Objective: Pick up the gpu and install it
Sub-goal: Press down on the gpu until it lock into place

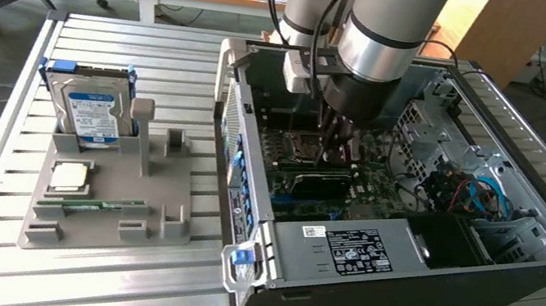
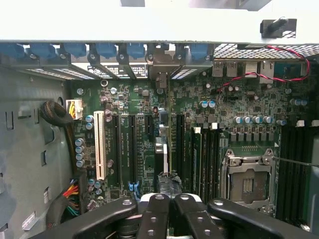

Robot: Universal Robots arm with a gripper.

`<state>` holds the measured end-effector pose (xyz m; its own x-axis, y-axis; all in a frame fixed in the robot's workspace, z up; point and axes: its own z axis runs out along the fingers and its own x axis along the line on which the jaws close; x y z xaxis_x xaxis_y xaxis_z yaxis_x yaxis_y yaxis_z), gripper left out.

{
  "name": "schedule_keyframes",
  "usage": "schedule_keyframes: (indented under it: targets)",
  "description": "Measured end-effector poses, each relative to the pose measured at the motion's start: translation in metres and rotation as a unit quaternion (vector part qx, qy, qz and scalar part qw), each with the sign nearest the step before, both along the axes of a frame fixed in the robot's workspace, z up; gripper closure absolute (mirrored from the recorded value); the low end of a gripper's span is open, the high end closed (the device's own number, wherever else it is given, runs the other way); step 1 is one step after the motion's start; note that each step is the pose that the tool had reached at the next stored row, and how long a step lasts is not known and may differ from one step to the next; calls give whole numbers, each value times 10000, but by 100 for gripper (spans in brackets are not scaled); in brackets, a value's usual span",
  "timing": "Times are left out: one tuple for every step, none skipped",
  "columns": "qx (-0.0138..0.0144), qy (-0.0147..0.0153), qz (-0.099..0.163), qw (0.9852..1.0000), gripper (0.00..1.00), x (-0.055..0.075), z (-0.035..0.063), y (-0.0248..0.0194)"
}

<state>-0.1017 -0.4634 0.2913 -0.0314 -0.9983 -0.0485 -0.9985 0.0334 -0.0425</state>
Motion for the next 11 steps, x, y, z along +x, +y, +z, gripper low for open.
schedule_keyframes:
  targets:
    - [0,0,0,10000,89,0,0,0]
    - [0,0,0,10000,89,0,0,0]
    - [0,0,0,10000,89,0,0,0]
    - [0,0,0,10000,89,0,0,0]
    - [0,0,0,10000,89,0,0,0]
    - [0,0,0,10000,89,0,0,0]
    - [0,0,0,10000,89,0,0,0]
    - [0,0,0,10000,89,0,0,0]
    - [0,0,0,10000,89,0,0,0]
    - [0,1,0,10000,89,0,0,0]
    - [1,14,0,10000,89,4,-1,1]
